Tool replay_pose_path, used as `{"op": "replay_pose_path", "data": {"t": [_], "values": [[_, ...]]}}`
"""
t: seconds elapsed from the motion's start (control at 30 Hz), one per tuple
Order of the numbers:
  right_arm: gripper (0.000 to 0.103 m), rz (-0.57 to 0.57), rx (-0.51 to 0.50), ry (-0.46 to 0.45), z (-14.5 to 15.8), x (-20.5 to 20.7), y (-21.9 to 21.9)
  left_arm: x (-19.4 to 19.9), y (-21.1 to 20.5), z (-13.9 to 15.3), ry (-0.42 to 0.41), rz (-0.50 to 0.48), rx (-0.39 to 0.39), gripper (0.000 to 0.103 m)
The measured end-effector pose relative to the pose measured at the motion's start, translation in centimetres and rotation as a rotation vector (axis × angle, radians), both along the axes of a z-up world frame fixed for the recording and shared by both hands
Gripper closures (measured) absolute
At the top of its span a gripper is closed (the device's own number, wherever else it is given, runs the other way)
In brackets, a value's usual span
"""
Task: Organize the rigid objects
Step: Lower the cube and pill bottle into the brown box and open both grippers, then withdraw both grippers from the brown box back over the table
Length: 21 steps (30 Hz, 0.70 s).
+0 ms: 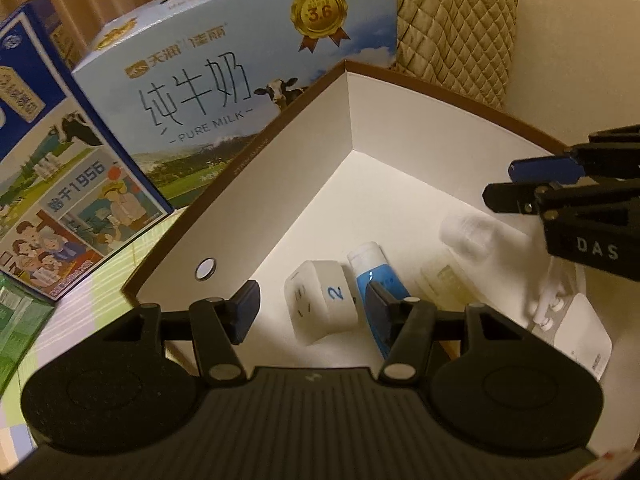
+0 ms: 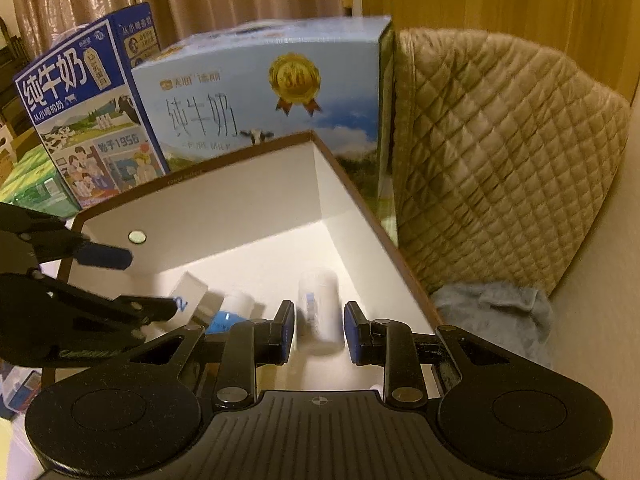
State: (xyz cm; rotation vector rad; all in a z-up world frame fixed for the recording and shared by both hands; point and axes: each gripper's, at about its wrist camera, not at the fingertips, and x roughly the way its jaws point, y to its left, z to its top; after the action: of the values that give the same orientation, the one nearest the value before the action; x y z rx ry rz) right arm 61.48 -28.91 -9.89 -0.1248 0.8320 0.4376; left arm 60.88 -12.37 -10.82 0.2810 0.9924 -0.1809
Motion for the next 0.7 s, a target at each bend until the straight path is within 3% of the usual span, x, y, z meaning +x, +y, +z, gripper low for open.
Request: {"op": "replay_pose_path", "data": {"t": [0.07,0.2,0.7], "values": [[0.075,-0.006,-0.011,-0.016,0.2,-0.3,0.0,-0.9,0.3,0.7,-0.016,-0.007,-0.013,0.048],[0.055,-0.027,0.024,-0.031,1.0,-1.3,-1.0,-2.6,0.7,1.9,-0.045,-0.011,-0.024,0.045],[0.04,-0.064,0.138,-0.002,4.9,-9.3,-4.0,-12.1,3.9,6.9,-0.113,0.056,-0.119,0.042]]}}
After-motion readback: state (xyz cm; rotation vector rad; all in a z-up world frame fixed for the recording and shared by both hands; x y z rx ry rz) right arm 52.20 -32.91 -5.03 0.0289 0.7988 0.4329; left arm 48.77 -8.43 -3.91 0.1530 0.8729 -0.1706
